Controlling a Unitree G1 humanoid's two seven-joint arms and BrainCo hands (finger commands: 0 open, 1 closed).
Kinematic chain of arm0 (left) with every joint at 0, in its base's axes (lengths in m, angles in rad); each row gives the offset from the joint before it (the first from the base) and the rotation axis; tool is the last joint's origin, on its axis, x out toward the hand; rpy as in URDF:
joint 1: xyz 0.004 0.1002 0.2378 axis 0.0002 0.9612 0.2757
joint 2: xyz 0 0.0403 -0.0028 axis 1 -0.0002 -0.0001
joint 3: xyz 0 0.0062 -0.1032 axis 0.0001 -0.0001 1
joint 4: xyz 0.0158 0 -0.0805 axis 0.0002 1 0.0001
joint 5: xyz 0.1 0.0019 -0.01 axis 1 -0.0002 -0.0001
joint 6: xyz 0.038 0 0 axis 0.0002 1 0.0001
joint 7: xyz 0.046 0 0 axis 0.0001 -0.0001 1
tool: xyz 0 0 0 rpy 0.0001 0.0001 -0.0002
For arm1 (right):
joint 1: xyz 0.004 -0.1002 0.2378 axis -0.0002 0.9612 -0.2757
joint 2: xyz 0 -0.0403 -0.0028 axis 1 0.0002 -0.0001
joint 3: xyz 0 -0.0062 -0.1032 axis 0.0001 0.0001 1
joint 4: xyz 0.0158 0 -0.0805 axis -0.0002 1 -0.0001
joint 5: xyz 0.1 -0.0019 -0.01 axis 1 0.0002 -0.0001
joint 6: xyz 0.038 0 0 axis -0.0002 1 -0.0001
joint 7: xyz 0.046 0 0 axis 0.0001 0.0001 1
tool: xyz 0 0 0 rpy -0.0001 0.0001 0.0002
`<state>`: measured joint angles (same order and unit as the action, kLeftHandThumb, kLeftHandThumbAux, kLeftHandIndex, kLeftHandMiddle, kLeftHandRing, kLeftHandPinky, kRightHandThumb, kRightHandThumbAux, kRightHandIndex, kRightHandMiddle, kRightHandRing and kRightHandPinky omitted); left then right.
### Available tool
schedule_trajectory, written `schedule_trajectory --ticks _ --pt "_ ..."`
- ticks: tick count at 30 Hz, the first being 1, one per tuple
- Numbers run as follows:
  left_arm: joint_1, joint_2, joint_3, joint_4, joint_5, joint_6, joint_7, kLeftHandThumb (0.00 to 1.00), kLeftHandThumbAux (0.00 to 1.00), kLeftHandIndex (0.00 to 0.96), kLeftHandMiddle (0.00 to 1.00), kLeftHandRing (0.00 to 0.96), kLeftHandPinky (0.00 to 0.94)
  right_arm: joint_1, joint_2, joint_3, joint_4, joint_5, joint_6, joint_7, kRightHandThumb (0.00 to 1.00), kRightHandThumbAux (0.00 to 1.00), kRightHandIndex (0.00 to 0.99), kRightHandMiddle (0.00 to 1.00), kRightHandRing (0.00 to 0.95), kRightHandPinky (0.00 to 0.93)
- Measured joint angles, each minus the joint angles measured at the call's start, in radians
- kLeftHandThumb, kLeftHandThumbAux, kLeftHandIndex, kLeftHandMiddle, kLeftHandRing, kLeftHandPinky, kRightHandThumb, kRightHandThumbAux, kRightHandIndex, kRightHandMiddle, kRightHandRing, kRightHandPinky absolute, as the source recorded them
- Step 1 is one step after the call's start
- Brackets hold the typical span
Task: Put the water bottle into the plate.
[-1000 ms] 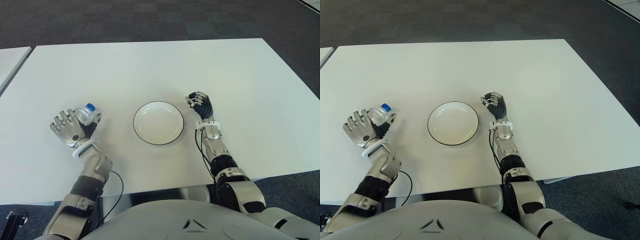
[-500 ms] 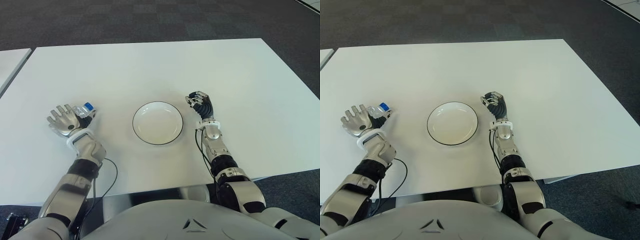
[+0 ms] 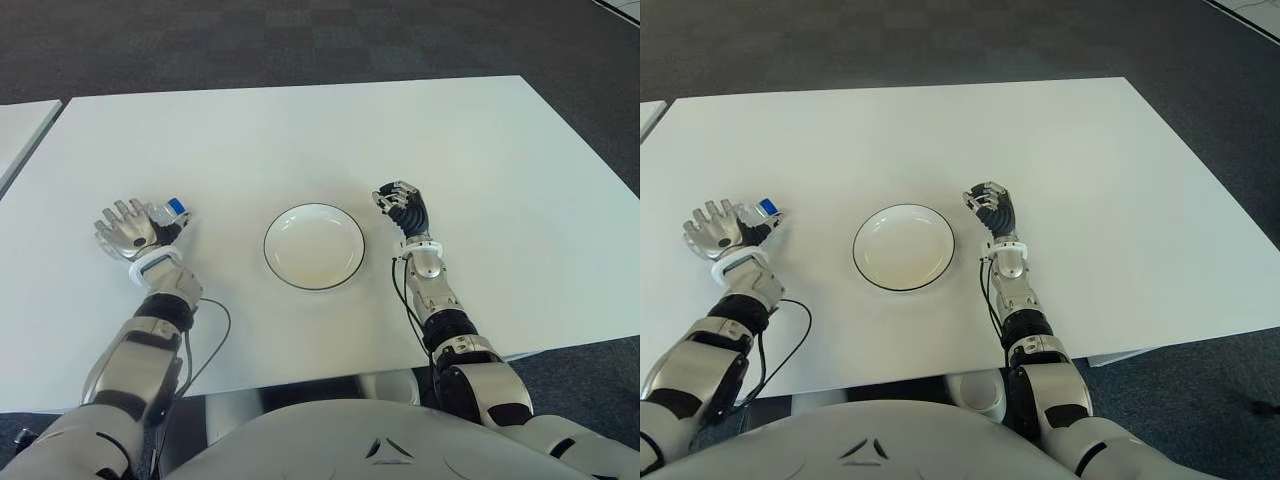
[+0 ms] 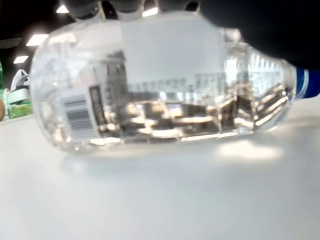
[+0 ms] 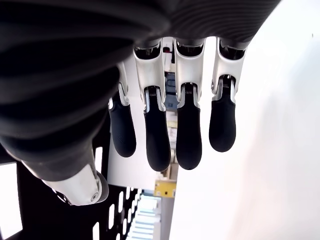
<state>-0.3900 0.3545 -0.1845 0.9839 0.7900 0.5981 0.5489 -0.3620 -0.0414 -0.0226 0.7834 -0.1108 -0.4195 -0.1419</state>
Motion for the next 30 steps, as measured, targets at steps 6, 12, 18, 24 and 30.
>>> schedule_trajectory --ticks 6,12,18,24,30 --pt "-0.034 0.003 0.014 0.094 -0.013 -0.079 0.035 0.454 0.129 0.000 0.000 0.000 0.000 0.002 0.000 0.000 -0.004 0.001 0.000 0.003 0.707 0.728 0.428 0.508 0.524 0.546" --pt "-0.062 0.003 0.014 0.150 -0.025 -0.101 0.039 0.454 0.125 0.000 0.000 0.000 0.000 0.005 0.001 -0.002 -0.008 0.005 0.000 0.010 0.707 0.728 0.428 0.510 0.528 0.550" --pt "-0.069 0.002 0.013 0.168 -0.030 -0.103 0.039 0.469 0.128 0.000 0.000 0.000 0.000 0.011 0.000 -0.003 -0.012 0.008 0.000 0.011 0.706 0.728 0.428 0.513 0.530 0.546" --pt "-0.070 0.003 0.012 0.169 -0.039 -0.113 0.039 0.475 0.132 0.000 0.000 0.000 0.000 0.012 0.000 -0.003 -0.017 0.008 0.000 0.011 0.706 0.728 0.429 0.510 0.523 0.534" --pt "-0.070 0.005 0.013 0.170 -0.045 -0.123 0.040 0.503 0.154 0.000 0.000 0.000 0.000 0.012 0.000 -0.003 -0.023 0.012 0.000 0.012 0.706 0.728 0.429 0.505 0.517 0.534"
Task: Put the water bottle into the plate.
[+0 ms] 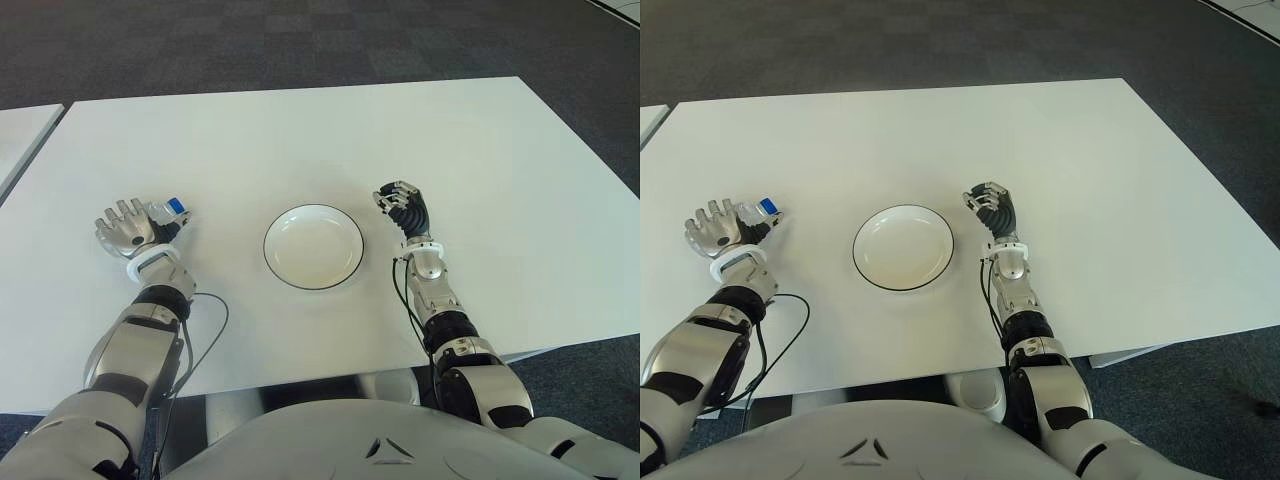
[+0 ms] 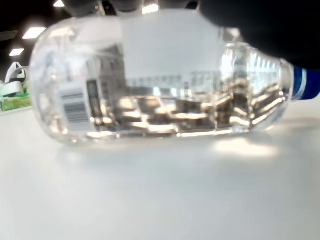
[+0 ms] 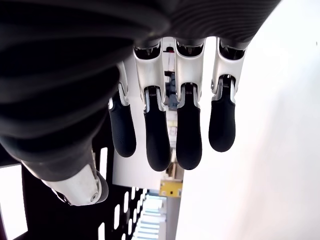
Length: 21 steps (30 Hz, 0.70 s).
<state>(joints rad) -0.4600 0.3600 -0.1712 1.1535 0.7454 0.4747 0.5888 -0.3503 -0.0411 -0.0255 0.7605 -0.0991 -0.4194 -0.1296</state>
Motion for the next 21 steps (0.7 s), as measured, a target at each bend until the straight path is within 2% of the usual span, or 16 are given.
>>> schedule_trajectory --ticks 4,5,8,9,10,11,13,14,17,18,21 --pt "0.000 0.016 0.003 0.011 -0.004 -0.035 0.000 0.531 0.192 0.000 0.000 0.000 0.044 0.000 -0.001 0.000 -0.002 0.004 0.000 0.003 0.706 0.728 0.429 0.501 0.514 0.528" --pt "-0.001 0.018 0.005 0.015 -0.006 -0.038 0.000 0.558 0.213 0.000 0.048 0.060 0.128 0.000 -0.001 0.000 -0.002 0.004 0.000 0.003 0.706 0.728 0.429 0.500 0.513 0.530" --pt "-0.005 0.020 0.013 0.020 -0.017 -0.042 0.000 0.613 0.262 0.010 0.140 0.162 0.252 0.000 -0.001 -0.001 -0.002 0.006 0.000 0.006 0.706 0.728 0.428 0.502 0.517 0.543" --pt "-0.007 0.020 0.017 0.021 -0.020 -0.043 0.000 0.619 0.268 0.012 0.150 0.173 0.265 0.000 -0.001 -0.001 -0.002 0.006 0.000 0.007 0.706 0.728 0.428 0.502 0.518 0.545" --pt "-0.009 0.019 0.022 0.023 -0.021 -0.043 0.000 0.654 0.307 0.082 0.282 0.303 0.359 0.000 -0.001 -0.001 -0.002 0.006 0.000 0.009 0.706 0.728 0.428 0.503 0.519 0.545" --pt "-0.011 0.018 0.029 0.024 -0.024 -0.041 0.000 0.667 0.321 0.108 0.329 0.349 0.394 0.000 -0.001 -0.001 -0.002 0.006 0.000 0.010 0.706 0.728 0.428 0.504 0.519 0.545" --pt "-0.020 0.015 0.037 0.025 -0.033 -0.026 0.001 0.704 0.357 0.231 0.482 0.508 0.504 0.000 -0.001 -0.002 -0.002 0.006 0.000 0.011 0.706 0.728 0.428 0.506 0.520 0.543" --pt "-0.025 0.011 0.040 0.026 -0.037 -0.015 0.002 0.719 0.376 0.295 0.542 0.570 0.546 0.000 -0.002 -0.002 -0.002 0.006 0.000 0.011 0.706 0.728 0.428 0.507 0.521 0.543" --pt "-0.034 0.001 0.049 0.029 -0.050 0.012 0.013 0.730 0.584 0.391 0.652 0.670 0.668 0.000 -0.002 -0.002 -0.002 0.005 0.000 0.010 0.706 0.729 0.428 0.507 0.521 0.540" --pt "-0.036 -0.001 0.050 0.030 -0.051 0.020 0.017 0.732 0.604 0.401 0.666 0.682 0.685 0.000 -0.002 -0.002 -0.002 0.005 0.000 0.009 0.706 0.729 0.428 0.507 0.521 0.542" --pt "-0.041 -0.005 0.054 0.030 -0.057 0.031 0.020 0.817 0.637 0.423 0.586 0.718 0.741 0.000 -0.002 -0.002 -0.003 0.005 0.000 0.006 0.706 0.729 0.428 0.508 0.524 0.546"
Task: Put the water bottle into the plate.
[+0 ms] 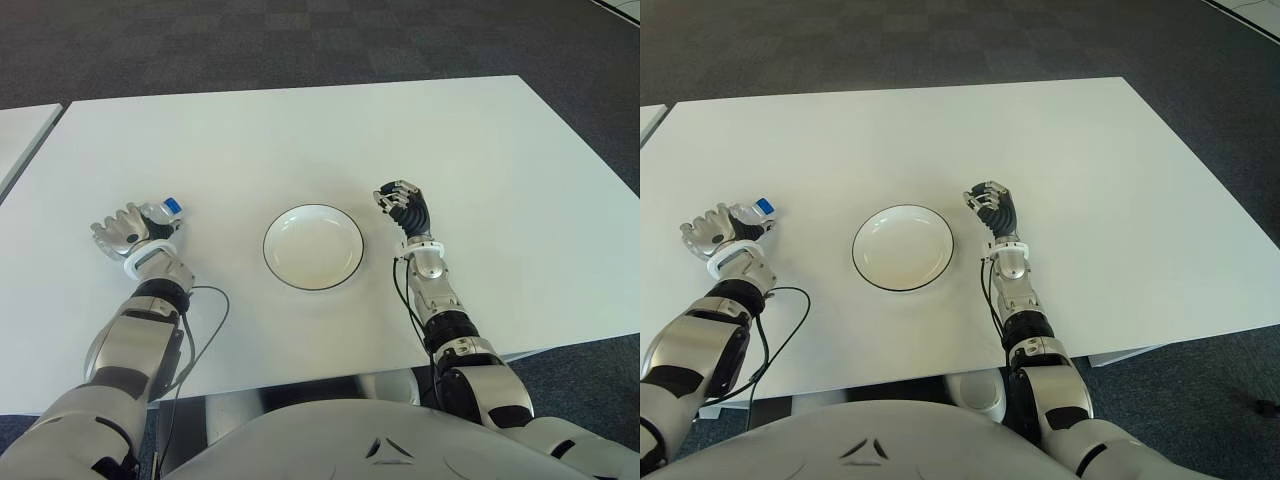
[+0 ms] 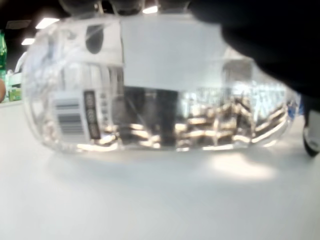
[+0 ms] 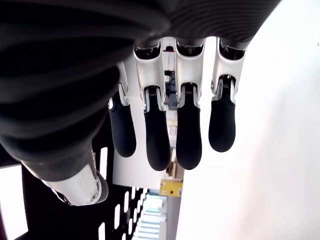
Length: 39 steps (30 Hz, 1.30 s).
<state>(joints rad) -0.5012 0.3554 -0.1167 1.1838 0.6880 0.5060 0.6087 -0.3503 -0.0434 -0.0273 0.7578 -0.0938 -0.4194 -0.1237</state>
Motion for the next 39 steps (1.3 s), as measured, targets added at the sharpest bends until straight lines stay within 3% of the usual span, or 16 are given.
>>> schedule_trajectory --ticks 6,17,28,39 --pt "-0.004 -0.001 0.021 0.001 -0.015 -0.011 0.000 0.850 0.661 0.414 0.537 0.769 0.794 0.000 -0.002 0.000 -0.001 0.000 0.000 -0.001 0.706 0.729 0.429 0.511 0.526 0.548" --pt "0.004 0.002 0.083 -0.003 -0.042 -0.123 0.015 0.853 0.669 0.401 0.528 0.826 0.826 0.000 -0.005 -0.001 -0.001 0.000 0.000 0.000 0.706 0.729 0.429 0.513 0.525 0.538" --pt "0.018 0.007 0.132 -0.008 -0.052 -0.228 0.038 0.854 0.669 0.399 0.529 0.844 0.840 0.000 -0.008 -0.002 -0.001 0.000 0.000 0.004 0.705 0.729 0.429 0.514 0.521 0.530" --pt "0.031 0.007 0.150 -0.021 -0.071 -0.275 0.052 0.853 0.669 0.397 0.530 0.849 0.841 0.000 -0.010 -0.003 0.001 0.001 0.000 0.007 0.705 0.729 0.429 0.512 0.517 0.537"
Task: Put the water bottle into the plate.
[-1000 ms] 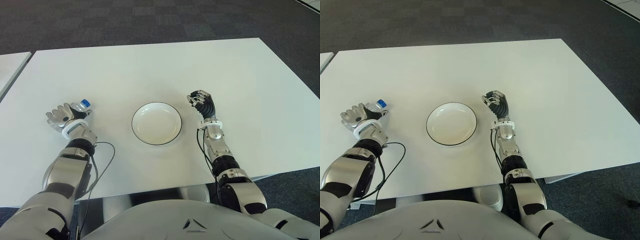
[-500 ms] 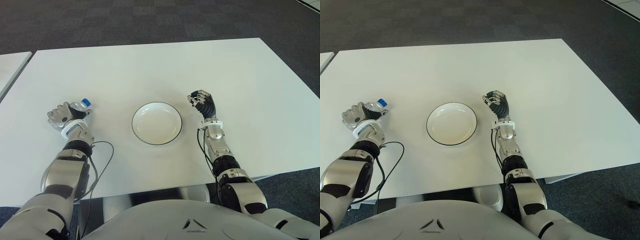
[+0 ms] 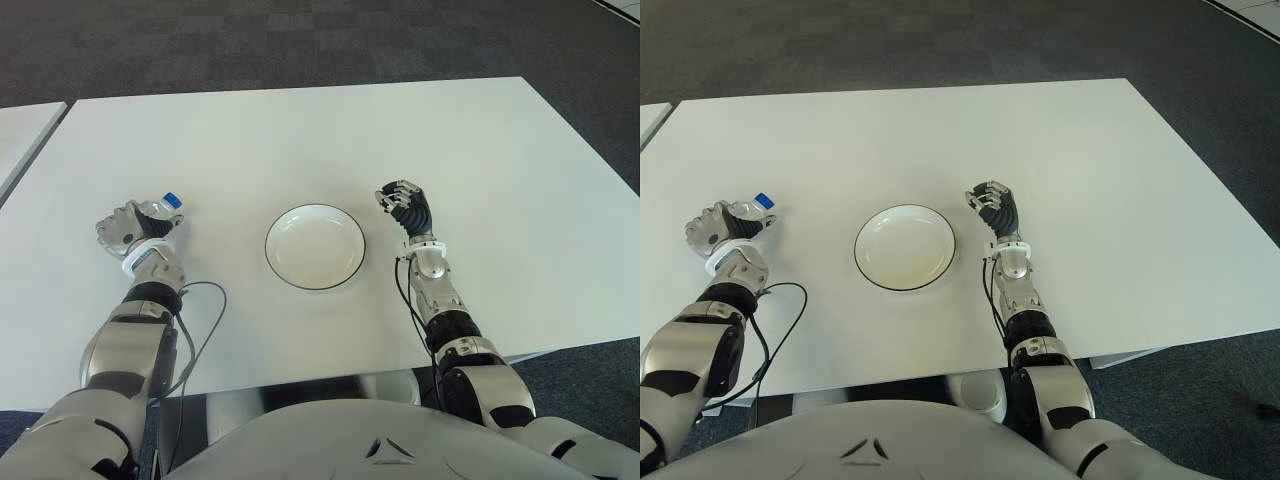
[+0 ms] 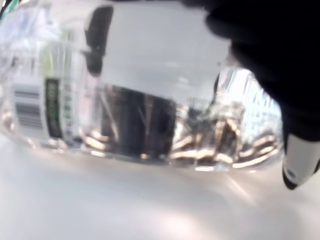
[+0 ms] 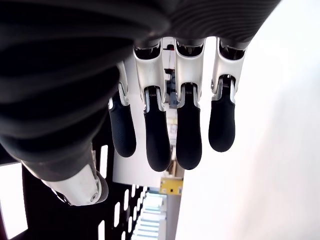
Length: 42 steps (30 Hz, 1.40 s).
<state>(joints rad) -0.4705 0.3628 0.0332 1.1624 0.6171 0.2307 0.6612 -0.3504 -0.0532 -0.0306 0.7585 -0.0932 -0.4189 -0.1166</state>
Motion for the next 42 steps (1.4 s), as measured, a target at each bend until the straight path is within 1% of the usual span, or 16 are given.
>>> schedule_trajectory --ticks 11,26,31,35,38,40,42 --pt "0.012 0.002 0.018 -0.011 -0.009 -0.044 0.002 0.853 0.669 0.397 0.529 0.853 0.847 0.000 0.000 -0.007 0.006 0.000 0.000 0.006 0.705 0.729 0.428 0.508 0.514 0.526" --pt "0.029 0.002 0.036 -0.022 -0.040 -0.174 0.008 0.854 0.669 0.397 0.532 0.860 0.849 0.000 -0.001 -0.017 0.013 0.000 -0.001 0.007 0.705 0.729 0.428 0.512 0.518 0.535" --pt "0.047 0.003 0.036 -0.033 -0.051 -0.231 0.020 0.854 0.669 0.397 0.534 0.864 0.852 0.000 -0.001 -0.017 0.013 0.000 -0.001 0.007 0.705 0.729 0.429 0.517 0.522 0.534" --pt "0.057 0.003 0.036 -0.038 -0.069 -0.260 0.026 0.854 0.669 0.398 0.534 0.867 0.850 0.000 -0.002 -0.018 0.014 0.000 -0.001 0.007 0.705 0.729 0.429 0.518 0.522 0.532" --pt "0.065 -0.001 0.035 -0.066 -0.089 -0.259 0.029 0.854 0.669 0.398 0.534 0.870 0.850 0.000 -0.002 -0.019 0.014 0.000 -0.001 0.007 0.705 0.729 0.428 0.517 0.521 0.534" --pt "0.085 -0.014 0.031 -0.121 -0.097 -0.241 0.039 0.854 0.669 0.399 0.534 0.871 0.850 0.000 -0.002 -0.020 0.015 0.000 -0.001 0.007 0.705 0.729 0.428 0.516 0.521 0.535" --pt "0.121 -0.034 0.025 -0.208 -0.098 -0.211 0.052 0.855 0.669 0.399 0.534 0.872 0.850 -0.001 -0.002 -0.021 0.015 0.000 -0.001 0.007 0.705 0.729 0.428 0.514 0.521 0.537"
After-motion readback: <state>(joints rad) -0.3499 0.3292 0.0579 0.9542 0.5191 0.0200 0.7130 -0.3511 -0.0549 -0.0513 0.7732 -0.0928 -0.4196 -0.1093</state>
